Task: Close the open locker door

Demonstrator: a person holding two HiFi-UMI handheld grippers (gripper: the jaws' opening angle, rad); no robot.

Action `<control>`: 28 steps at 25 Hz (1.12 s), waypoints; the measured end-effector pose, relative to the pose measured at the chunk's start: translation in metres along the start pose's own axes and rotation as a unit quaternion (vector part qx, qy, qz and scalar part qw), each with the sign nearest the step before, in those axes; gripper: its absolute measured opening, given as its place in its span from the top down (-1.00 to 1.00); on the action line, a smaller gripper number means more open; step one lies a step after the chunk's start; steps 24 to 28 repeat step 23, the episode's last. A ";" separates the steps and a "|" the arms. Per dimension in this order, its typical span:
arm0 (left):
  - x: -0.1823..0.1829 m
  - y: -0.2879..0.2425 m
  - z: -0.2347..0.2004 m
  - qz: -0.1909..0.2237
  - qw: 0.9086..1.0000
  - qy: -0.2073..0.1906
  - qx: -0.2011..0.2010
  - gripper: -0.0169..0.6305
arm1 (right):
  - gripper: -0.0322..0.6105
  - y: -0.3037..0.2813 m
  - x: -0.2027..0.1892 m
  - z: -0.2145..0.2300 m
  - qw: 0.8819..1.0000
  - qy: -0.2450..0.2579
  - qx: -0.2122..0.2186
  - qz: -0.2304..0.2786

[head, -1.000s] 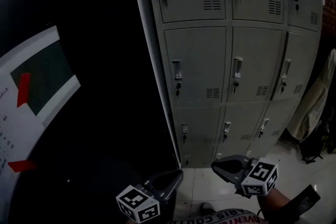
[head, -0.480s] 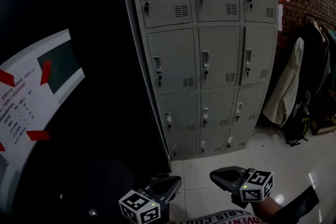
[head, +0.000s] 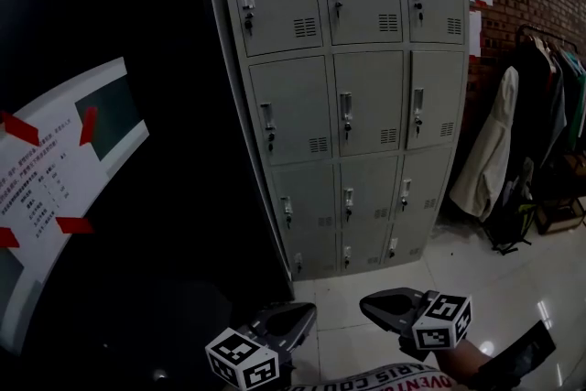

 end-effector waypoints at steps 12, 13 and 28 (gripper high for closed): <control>0.003 -0.003 0.005 0.005 1.000 -0.003 0.003 0.93 | 0.92 0.004 0.001 -0.002 1.000 0.001 0.011 0.001; 0.003 -0.003 0.005 0.005 1.000 -0.002 0.003 0.93 | 0.92 0.004 0.000 -0.001 1.000 0.000 0.011 0.001; 0.004 -0.011 0.007 0.002 1.000 -0.001 -0.001 0.93 | 0.92 0.007 0.001 0.003 1.000 0.002 0.013 -0.002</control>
Point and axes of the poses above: the fingertips, and each gripper's own axes: y backward along the fingers, z to its right, x out of its top, the point moved 9 cm from there along y, backward along the fingers, and after that the axes turned 4 degrees about x, right-handed, at the moved point
